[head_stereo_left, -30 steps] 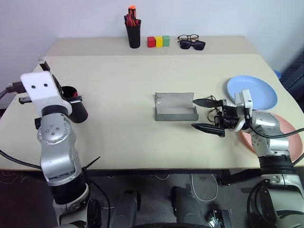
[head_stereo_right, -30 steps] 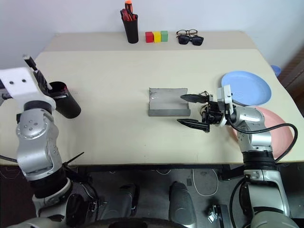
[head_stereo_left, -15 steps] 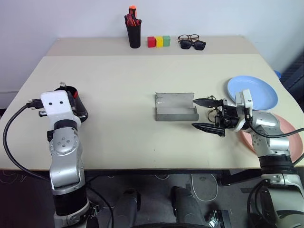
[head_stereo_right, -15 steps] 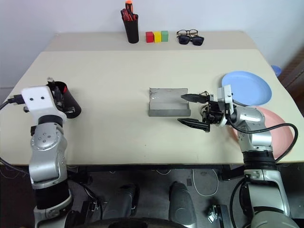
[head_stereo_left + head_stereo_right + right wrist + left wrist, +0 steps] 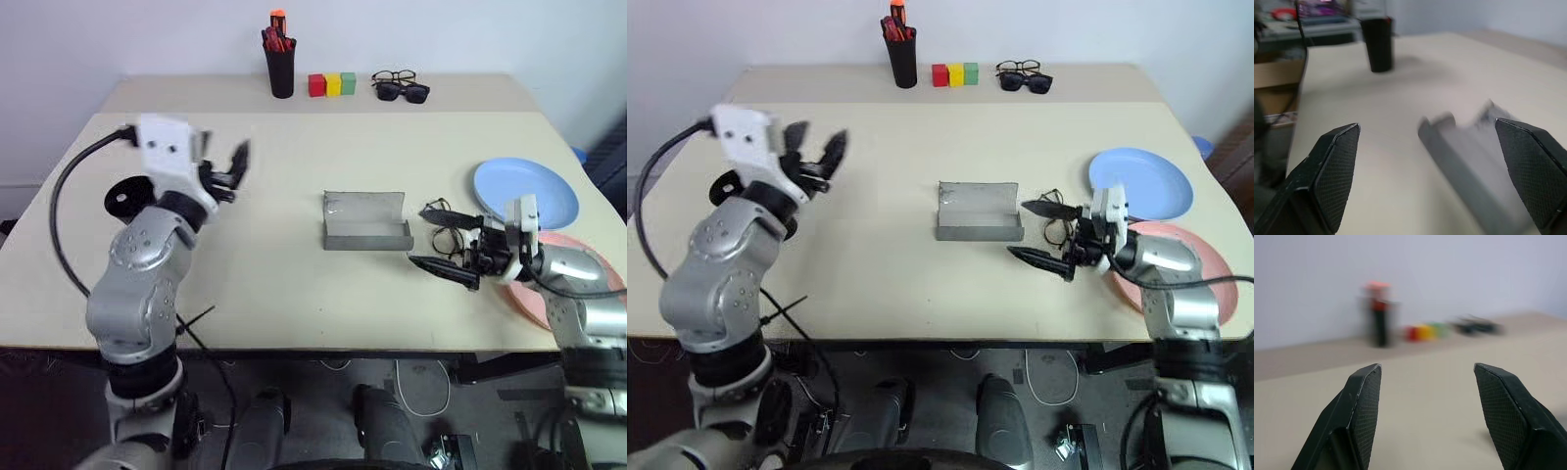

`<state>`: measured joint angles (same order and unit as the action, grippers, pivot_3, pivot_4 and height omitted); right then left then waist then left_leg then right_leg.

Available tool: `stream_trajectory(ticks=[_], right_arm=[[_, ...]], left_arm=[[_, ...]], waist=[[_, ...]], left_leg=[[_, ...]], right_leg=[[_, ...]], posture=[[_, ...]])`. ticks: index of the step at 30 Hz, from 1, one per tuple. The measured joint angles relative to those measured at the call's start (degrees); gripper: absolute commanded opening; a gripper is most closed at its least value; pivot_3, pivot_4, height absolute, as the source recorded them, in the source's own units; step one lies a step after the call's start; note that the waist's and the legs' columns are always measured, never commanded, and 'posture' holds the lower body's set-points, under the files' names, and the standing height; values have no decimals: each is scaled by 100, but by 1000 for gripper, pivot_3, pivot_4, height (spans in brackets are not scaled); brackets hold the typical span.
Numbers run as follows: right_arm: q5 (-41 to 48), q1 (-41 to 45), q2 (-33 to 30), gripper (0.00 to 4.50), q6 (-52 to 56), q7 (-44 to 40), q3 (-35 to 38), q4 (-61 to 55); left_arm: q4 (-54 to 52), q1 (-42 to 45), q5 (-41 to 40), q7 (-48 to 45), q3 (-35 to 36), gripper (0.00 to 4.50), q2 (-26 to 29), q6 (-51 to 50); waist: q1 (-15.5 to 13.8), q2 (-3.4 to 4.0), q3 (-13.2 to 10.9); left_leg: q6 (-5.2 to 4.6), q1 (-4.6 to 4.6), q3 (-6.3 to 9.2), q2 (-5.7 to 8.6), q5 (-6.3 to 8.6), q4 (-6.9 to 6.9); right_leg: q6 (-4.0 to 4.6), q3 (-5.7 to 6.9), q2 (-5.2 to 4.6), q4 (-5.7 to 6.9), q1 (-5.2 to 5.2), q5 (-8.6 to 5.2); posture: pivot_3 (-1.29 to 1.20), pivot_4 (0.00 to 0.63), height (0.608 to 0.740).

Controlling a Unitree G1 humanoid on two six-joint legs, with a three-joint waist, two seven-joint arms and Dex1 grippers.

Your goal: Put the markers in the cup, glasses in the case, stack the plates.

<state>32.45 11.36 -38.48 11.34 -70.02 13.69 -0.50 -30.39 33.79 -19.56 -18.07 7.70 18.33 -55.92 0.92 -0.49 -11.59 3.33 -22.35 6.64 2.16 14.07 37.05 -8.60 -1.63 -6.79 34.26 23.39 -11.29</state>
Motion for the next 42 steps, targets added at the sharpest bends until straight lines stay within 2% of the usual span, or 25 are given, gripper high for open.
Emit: stream_trajectory(ticks=[2,5,7,10,14,18,22,25,28,31,33,42], right_arm=[[7,-594,-35,4500,86,396,325,-515],[-49,-1280,-66,4500,132,845,685,-1118],[-81,-1749,-51,4500,176,1136,860,-1529],[-80,-2444,161,4500,199,1600,1202,-2159],[-84,-3052,438,4500,151,2033,1413,-2727],[-99,-3427,680,4500,42,2344,1436,-3143],[-187,-3644,829,4500,-58,2554,1424,-3385],[-187,-3738,854,4500,-83,2674,1424,-3469],[-190,-3810,854,4500,-148,2706,1425,-3533],[-191,-3852,852,4500,-191,2736,1428,-3533],[-192,-3891,839,4500,-212,2736,1430,-3531],[-303,-3612,586,4500,-399,2534,1431,-3038]], left_arm=[[590,369,-300,-694,-585,3057,375,-345],[1572,759,-432,-1599,-1207,3057,507,-126],[2389,1113,-306,-2293,-1734,3057,707,314],[4087,1905,334,-3576,-2748,3057,790,1589],[6440,2828,1147,-4604,-3468,3057,320,3205],[8313,3602,1776,-4975,-3649,3057,-323,4442],[9398,4043,2326,-5028,-3747,3057,-853,5236],[9818,4135,2619,-5167,-3758,3057,-1113,5416],[10040,4161,2906,-5241,-3791,2290,-1254,5509],[10163,4295,3065,-5331,-3776,761,-1313,5492],[10212,4305,3117,-5424,-3713,37,-1352,5448],[10009,4298,3138,-6029,-3379,37,-1269,4830]], waist=[[17,3,1],[1,3,1],[5,3,1],[-21,2,1],[-36,-6,-3],[-40,-10,-6],[-30,-11,-6],[-27,-11,-7],[-30,-12,-7],[-32,-13,-7],[-33,-13,-7],[-18,-13,-8]], left_leg=[[0,2,-2,0,0,2],[0,3,-1,-1,0,3],[-1,3,-4,-2,0,4],[-1,-4,-5,-1,0,7],[-5,-14,-5,-1,3,6],[-22,-25,-5,-1,13,5],[-44,-26,-5,0,26,4],[-47,-26,-5,0,27,4],[-47,-27,-5,0,28,5],[-47,-26,-5,0,28,6],[-48,-25,-5,0,28,5],[-49,-23,-5,0,28,5]], right_leg=[[-16,0,0,0,-1,-10],[1,1,1,2,-1,-23],[6,0,1,-3,-1,-23],[10,0,-1,-15,-2,-23],[9,1,-2,-23,4,-24],[4,2,-3,-31,8,-26],[-8,2,-4,-33,9,-30],[-9,2,-4,-32,10,-31],[-10,2,-4,-32,9,-31],[-11,2,-4,-32,8,-31],[-12,3,-4,-31,7,-32],[-12,3,-4,-26,7,-32]], posture=[[0,150,740],[0,150,740],[0,150,740],[0,150,740],[0,150,740],[0,150,740],[0,150,740],[0,150,740],[0,150,740],[0,150,740],[0,150,740],[0,150,740]])
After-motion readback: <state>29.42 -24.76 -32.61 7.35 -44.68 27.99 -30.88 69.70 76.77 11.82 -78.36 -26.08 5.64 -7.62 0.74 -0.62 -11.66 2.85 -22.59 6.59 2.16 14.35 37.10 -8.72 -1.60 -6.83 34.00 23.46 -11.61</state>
